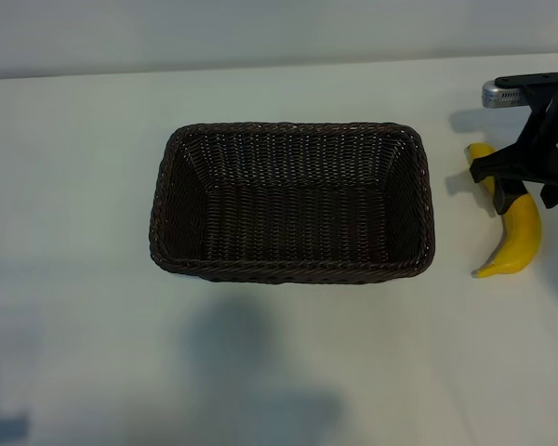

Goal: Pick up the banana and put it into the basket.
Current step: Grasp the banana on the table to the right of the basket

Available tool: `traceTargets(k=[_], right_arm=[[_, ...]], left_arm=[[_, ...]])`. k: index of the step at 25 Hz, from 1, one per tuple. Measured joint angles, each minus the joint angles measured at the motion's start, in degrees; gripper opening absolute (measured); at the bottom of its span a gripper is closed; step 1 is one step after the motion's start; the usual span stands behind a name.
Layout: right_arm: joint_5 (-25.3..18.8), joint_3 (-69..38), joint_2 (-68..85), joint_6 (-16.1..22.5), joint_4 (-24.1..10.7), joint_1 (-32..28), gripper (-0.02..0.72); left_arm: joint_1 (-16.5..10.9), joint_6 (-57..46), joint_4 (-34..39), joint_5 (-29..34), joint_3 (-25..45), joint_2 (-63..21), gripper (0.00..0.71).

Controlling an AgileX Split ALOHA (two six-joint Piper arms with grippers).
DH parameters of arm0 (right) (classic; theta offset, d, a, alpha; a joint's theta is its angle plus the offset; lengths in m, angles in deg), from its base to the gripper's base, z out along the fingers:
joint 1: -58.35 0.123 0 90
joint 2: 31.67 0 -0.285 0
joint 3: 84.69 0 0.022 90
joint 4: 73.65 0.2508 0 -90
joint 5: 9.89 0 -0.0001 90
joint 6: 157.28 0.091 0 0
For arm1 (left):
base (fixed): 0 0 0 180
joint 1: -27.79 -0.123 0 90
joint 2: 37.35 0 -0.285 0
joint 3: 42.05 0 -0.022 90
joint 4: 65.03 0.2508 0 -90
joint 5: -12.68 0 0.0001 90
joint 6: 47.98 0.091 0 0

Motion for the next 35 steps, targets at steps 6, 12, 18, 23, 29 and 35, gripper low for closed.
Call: traceTargets(k=[6,12,18,23,29,35], right_arm=[[0.3,0.0,0.0,-0.5,0.0,0.0,0.584],[0.9,0.0,0.0,-0.7,0.0,0.0,0.584],[1.3,0.0,0.0,-1.0,0.0,0.0,0.584],[1.5,0.0,-1.7,-1.6,0.0,0.0,0.584],[1.5,0.0,-2.9,-1.6,0.0,0.0,0.577],[0.7,0.0,-3.0,-1.6,0.0,0.0,0.426]], left_arm=[[0.0,0.0,0.0,0.0,0.0,0.0,0.548],[0.0,0.0,0.0,0.0,0.0,0.0,0.548],[0.0,0.1,0.0,0.0,0.0,0.0,0.548],[0.0,0.1,0.0,0.0,0.0,0.0,0.548],[0.0,0.1,0.6,0.0,0.0,0.0,0.548],[0.0,0.1,0.6,0.0,0.0,0.0,0.548]])
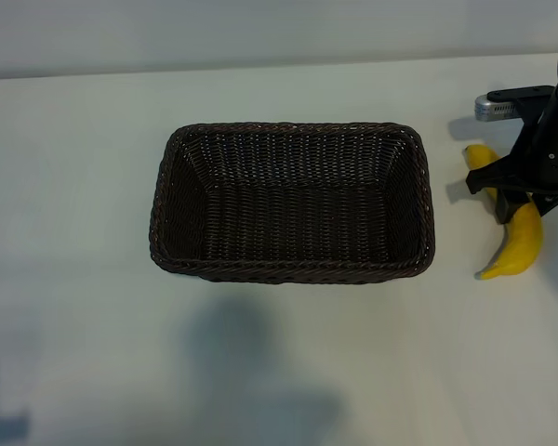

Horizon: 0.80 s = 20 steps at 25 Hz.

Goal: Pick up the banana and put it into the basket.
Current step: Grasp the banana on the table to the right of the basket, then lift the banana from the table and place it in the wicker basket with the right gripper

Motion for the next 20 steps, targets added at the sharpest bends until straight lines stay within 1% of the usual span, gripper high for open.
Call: traceTargets(k=[6,9,12,15,17,20], right_arm=[[-2.1,0.0,4.1,0.0,0.0,0.0,0.426],[-4.1,0.1,7.6,0.0,0.0,0.0,0.426],[-8.4,2.1,10.3,-0.1,0.0,0.0,0.426],[-14.0,6.0,11.2,-0.4,0.0,0.0,0.426],[-16.8,8.3,11.2,-0.6,0.0,0.0,0.426],[-19.4,10.5,11.2,-1.4,0.0,0.5,0.426]], left_arm=[[0.0,0.0,0.0,0.0,0.0,0.0,0.548],[0.0,0.0,-0.6,0.0,0.0,0.0,0.548],[0.0,0.0,0.0,0.0,0.0,0.0,0.548],[0.0,0.0,0.0,0.0,0.0,0.0,0.548],[0.0,0.0,-0.6,0.0,0.0,0.0,0.548],[0.0,-0.1,0.0,0.0,0.0,0.0,0.548]])
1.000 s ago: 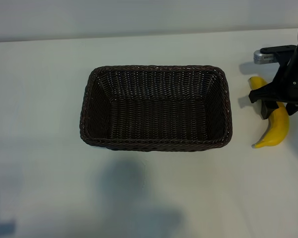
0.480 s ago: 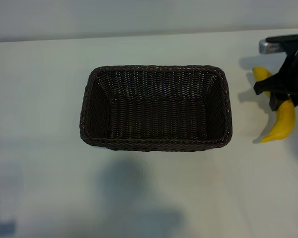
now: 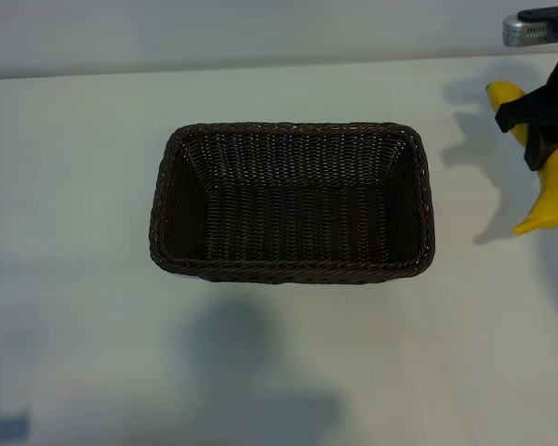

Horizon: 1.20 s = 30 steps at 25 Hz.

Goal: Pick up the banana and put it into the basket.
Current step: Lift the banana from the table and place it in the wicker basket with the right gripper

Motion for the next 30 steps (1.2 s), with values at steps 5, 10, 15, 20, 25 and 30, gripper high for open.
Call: traceTargets(k=[5,10,15,20,25,30], right_arm=[[-0.9,3.9,-0.9,-0.3,-0.4,3.9,0.426],[-1.0,9.5,-4.3,0.0,-0.4,9.6,0.426],[-1.0,14.2,-6.8,-0.6,-0.4,15.5,0.426],[-1.0,17.0,-6.8,-11.0,-1.9,21.1,0.426],[0.4,17.2,-6.8,-26.2,-3.3,27.0,0.426],[5.9,17.2,-6.8,-36.0,-3.8,31.0,0.426]], left_arm=[[0.0,0.0,0.0,0.0,0.0,0.0,0.548],[0.0,0.0,0.0,0.0,0.0,0.0,0.548],[0.0,0.0,-0.6,0.0,0.0,0.0,0.548],[0.0,0.0,-0.6,0.0,0.0,0.0,0.548],[0.0,0.0,-0.6,0.0,0.0,0.0,0.548],[0.0,0.0,0.0,0.0,0.0,0.0,0.548]])
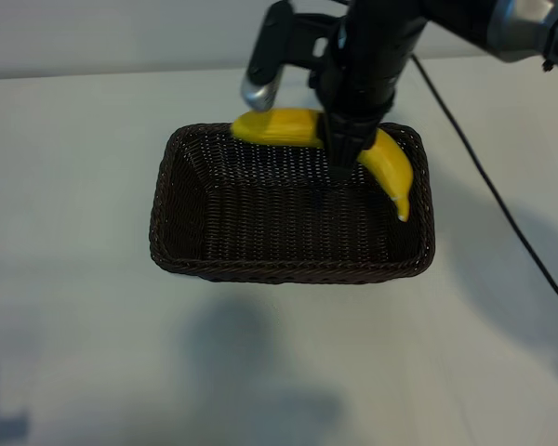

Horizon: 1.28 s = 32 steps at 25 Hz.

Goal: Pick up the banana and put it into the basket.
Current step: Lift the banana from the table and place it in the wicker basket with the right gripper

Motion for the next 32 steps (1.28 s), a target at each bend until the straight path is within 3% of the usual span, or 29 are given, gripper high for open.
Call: traceTargets(k=[4,7,15,32], right_arm=[[4.5,0.0,-0.6,-1.2,-0.5,1.5,0.425],[5.6,0.0,-2.1,-1.5,-0.9,1.8,0.425],[6.9,0.2,-7.3,-1.9,-3.2,1.8,0.425],[7.4,0.2,-10.8,-1.1,-3.3,1.8,0.425]], left_arm=[[0.0,0.0,0.0,0.0,0.0,0.0,0.548],[0.0,0.1,0.0,0.0,0.0,0.0,0.548],[0.0,0.1,0.0,0.0,0.0,0.0,0.548],[0.0,0.1,-0.6,0.0,0.0,0.0,0.548]])
